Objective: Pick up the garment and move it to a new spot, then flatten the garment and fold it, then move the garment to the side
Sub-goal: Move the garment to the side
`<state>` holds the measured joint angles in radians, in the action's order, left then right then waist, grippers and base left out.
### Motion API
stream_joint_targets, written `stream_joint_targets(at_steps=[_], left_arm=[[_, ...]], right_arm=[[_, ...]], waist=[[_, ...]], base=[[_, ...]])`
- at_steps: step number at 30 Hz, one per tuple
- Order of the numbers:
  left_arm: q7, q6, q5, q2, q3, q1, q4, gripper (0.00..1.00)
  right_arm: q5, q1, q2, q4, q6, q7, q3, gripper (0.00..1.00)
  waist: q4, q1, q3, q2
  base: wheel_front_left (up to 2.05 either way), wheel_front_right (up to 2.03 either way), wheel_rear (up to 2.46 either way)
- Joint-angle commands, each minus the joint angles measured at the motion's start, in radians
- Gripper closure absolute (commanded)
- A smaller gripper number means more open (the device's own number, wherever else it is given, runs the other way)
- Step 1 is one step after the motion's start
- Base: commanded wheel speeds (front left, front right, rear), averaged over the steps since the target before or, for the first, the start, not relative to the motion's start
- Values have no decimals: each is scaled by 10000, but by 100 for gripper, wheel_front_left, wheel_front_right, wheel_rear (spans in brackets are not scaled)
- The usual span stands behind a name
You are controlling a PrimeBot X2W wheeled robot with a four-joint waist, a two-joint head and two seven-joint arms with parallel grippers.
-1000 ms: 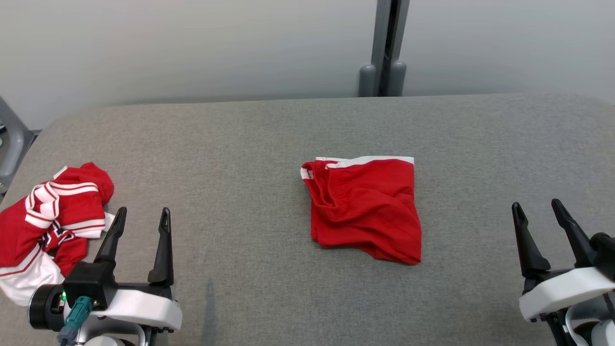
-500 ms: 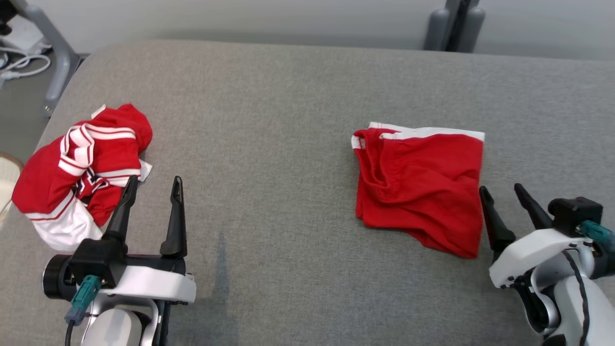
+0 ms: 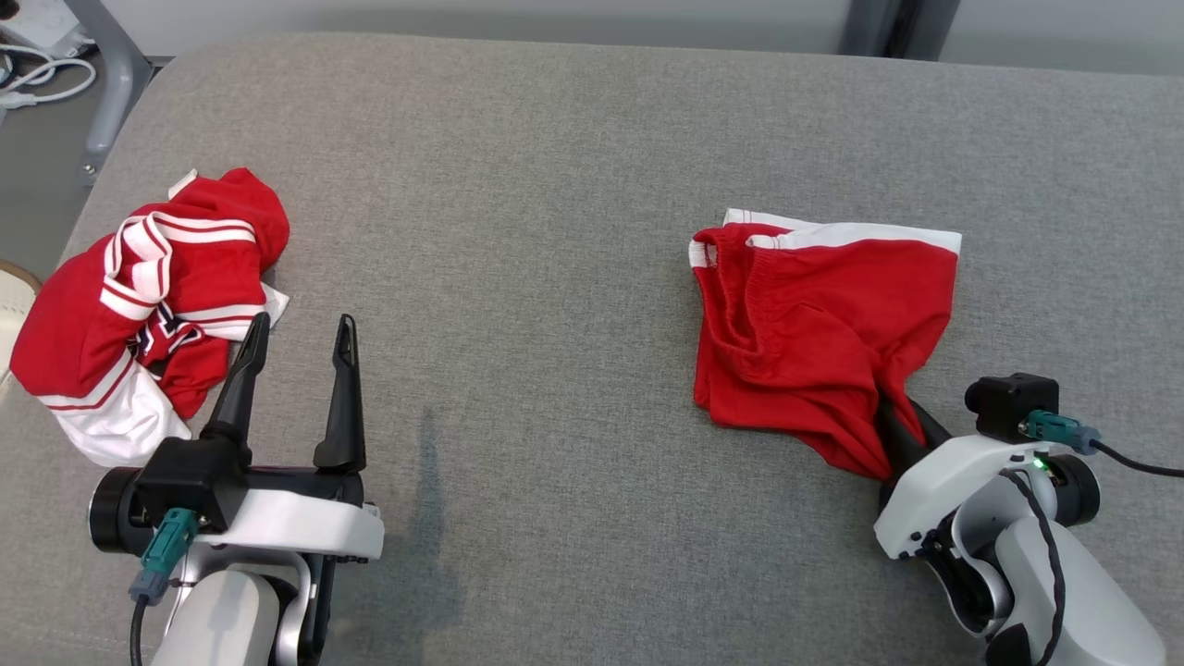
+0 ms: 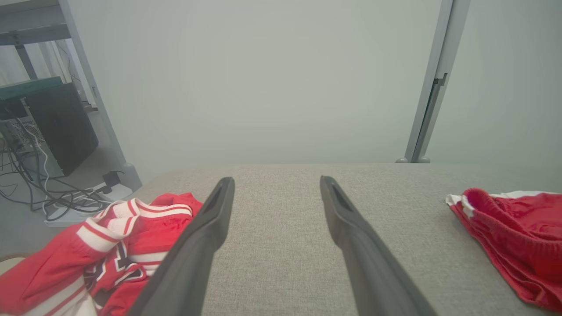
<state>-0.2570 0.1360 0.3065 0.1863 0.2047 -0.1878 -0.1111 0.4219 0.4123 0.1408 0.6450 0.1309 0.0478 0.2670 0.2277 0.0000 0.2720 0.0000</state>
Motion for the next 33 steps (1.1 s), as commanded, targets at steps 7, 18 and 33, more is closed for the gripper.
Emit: stream_joint_targets(at_steps=[7,18,33], left_arm=[[-69,-33,-95,82,-117,-214,35,0],[-19,-55,-242,380,-197,-493,674,0],[1009,-309,-822,1349,-23,-1884,2169,0]], right_arm=[[257,6,384,29,-15,212,494,100],[146,1094,1301,-351,-6,398,1736,100],[1506,3176,3381,966,-19,1259,3626,100]], waist=[[-396,0,36,0],[-2162,0,638,0],[-4656,0,2896,0]], base=[[0,0,0],[0,0,0],[0,0,0]])
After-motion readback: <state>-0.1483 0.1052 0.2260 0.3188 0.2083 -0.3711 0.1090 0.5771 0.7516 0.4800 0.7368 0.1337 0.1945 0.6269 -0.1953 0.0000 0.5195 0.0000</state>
